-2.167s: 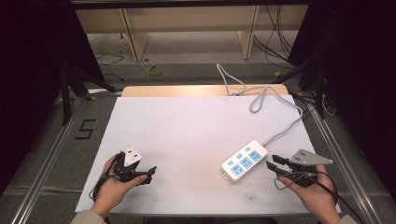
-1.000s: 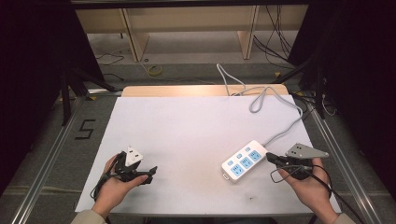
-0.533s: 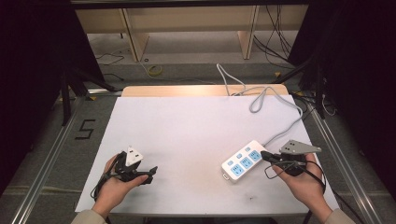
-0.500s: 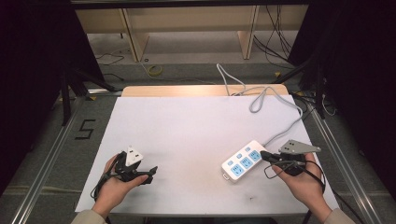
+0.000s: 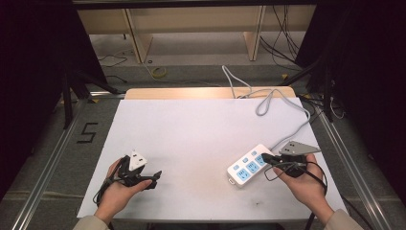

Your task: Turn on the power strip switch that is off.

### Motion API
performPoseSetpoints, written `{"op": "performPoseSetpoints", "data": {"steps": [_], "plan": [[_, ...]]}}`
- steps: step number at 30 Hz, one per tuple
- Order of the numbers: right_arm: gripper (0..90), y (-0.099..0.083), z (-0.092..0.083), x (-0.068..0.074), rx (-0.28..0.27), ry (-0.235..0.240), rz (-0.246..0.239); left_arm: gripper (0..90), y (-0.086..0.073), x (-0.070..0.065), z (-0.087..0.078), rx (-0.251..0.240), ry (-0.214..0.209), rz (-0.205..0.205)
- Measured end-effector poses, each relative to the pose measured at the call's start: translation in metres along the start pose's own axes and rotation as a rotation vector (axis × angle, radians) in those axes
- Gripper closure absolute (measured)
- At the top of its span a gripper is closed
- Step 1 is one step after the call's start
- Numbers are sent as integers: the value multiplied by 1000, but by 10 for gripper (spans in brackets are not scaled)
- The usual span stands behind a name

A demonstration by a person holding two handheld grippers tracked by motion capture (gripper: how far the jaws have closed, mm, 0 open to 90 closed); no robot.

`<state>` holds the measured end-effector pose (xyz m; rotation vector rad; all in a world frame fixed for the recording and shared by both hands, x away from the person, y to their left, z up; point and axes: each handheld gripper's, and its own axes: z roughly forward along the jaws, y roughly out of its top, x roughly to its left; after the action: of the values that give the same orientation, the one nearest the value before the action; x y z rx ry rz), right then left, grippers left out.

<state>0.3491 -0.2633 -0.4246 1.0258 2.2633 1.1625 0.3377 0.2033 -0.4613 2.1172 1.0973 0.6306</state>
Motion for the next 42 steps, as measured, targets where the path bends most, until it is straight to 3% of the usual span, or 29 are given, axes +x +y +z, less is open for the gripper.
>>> {"op": "performPoseSetpoints", "data": {"steps": [28,42], "plan": [[900,10,17,4,51,2,-19,199,0,-1,1,-2,-6,1],[900,15,25,1,88,9,2,200,0,-1,2,-2,-8,-2]]}}
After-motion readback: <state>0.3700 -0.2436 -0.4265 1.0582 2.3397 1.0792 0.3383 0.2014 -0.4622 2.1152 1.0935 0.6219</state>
